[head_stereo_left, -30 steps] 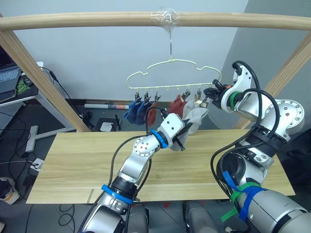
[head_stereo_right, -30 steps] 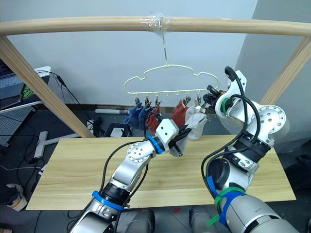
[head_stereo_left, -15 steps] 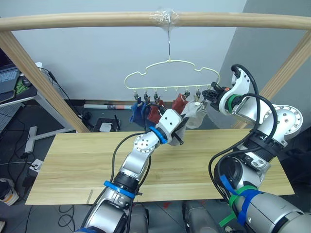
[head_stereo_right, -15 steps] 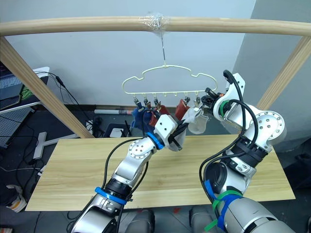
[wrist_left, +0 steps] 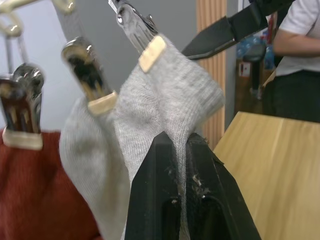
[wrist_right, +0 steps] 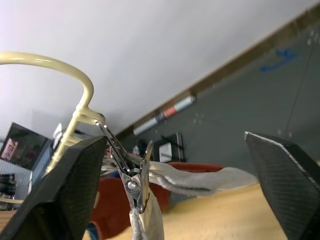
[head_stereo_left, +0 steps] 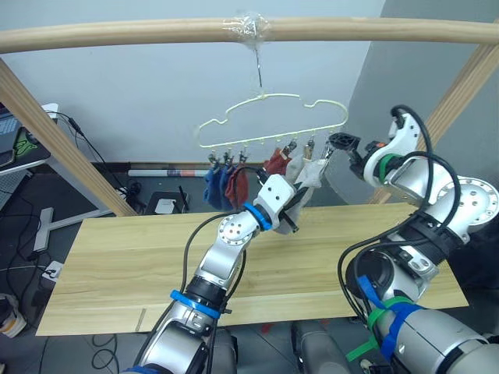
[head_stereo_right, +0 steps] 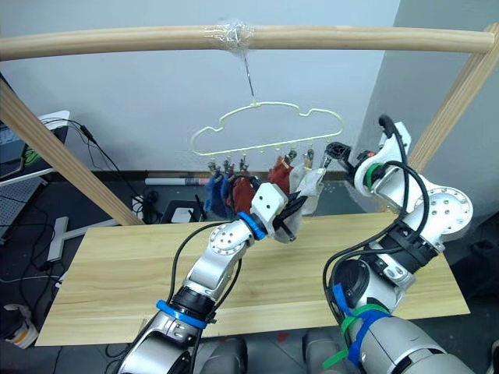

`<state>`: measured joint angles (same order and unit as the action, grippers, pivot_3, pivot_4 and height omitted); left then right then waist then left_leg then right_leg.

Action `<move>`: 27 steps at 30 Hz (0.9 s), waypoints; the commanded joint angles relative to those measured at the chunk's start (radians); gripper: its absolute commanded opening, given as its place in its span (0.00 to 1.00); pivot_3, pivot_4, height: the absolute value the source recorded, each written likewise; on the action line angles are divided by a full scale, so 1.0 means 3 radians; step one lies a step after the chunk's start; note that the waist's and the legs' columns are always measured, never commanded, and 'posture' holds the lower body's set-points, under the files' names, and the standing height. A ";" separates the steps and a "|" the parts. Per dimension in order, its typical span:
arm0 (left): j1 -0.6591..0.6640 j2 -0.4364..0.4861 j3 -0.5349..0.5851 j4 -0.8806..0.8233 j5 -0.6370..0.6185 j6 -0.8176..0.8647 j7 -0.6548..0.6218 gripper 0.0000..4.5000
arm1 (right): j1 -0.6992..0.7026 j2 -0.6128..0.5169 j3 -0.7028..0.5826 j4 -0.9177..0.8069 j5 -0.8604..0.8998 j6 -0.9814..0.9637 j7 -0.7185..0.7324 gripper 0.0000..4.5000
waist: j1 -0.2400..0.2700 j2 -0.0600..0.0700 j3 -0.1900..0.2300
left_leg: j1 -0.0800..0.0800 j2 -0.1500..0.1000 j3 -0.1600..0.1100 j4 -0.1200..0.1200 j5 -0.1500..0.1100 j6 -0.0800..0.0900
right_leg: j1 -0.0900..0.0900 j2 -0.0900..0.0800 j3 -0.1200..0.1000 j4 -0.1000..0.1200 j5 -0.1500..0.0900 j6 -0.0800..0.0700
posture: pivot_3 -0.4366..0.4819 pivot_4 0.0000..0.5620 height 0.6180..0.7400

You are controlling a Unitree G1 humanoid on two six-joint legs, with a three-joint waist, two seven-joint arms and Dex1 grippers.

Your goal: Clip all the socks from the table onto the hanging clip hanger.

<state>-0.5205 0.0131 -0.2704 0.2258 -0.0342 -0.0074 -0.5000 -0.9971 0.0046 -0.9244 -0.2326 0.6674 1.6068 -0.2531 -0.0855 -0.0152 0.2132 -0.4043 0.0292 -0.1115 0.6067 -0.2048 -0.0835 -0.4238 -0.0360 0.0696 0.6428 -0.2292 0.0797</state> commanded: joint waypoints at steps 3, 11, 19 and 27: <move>0.0014 -0.0276 0.0225 -0.0282 -0.0661 0.0699 -0.0124 0.16 | 0.0317 -0.0255 0.0089 -0.0447 0.0147 0.0025 0.0237 1.00 | -0.0009 0.0001 0.0000 | -0.0003 0.0000 0.0001 0.0000 0.0000 0.0000 | -0.0002 0.0000 0.0000 0.0000 0.0002 0.0004 | 0.34 0.27 1.00; 0.0069 -0.0111 0.0327 -0.0212 -0.0764 0.0969 -0.0262 0.69 | 0.0851 -0.0425 0.0360 -0.0921 0.0230 0.0025 0.0500 1.00 | -0.0097 0.0004 -0.0003 | 0.0000 0.0000 0.0001 0.0002 0.0000 0.0000 | -0.0003 0.0002 0.0001 0.0001 0.0000 0.0001 | 0.32 0.25 1.00; 0.0380 0.0802 0.0731 -0.0461 -0.0818 0.1071 -0.0533 0.99 | 0.1775 -0.1211 0.1188 -0.1256 0.0206 -0.0461 0.1228 1.00 | -0.0184 0.0005 -0.0004 | 0.0004 0.0001 0.0003 0.0001 0.0000 0.0000 | -0.0003 0.0002 0.0004 0.0004 0.0000 0.0001 | 0.36 0.23 1.00; 0.0973 0.2269 0.1701 -0.0454 -0.0949 0.1358 -0.0894 0.99 | 0.2786 -0.2171 0.1857 -0.1206 -0.0279 -0.2233 0.2474 1.00 | -0.0166 -0.0004 -0.0004 | 0.0007 0.0003 0.0006 0.0000 0.0000 0.0000 | -0.0003 0.0001 0.0005 0.0002 -0.0002 0.0000 | 0.47 0.22 1.00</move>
<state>-0.2390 0.6260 0.1382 0.0906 -0.2997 0.4109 -0.7339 -0.1841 -0.6064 -0.3728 -0.5811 0.6152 1.0734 0.3953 -0.1354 -0.0163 0.2121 -0.4024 0.0301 -0.1095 0.6067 -0.2050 -0.0837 -0.4249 -0.0358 0.0709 0.6434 -0.2297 0.0798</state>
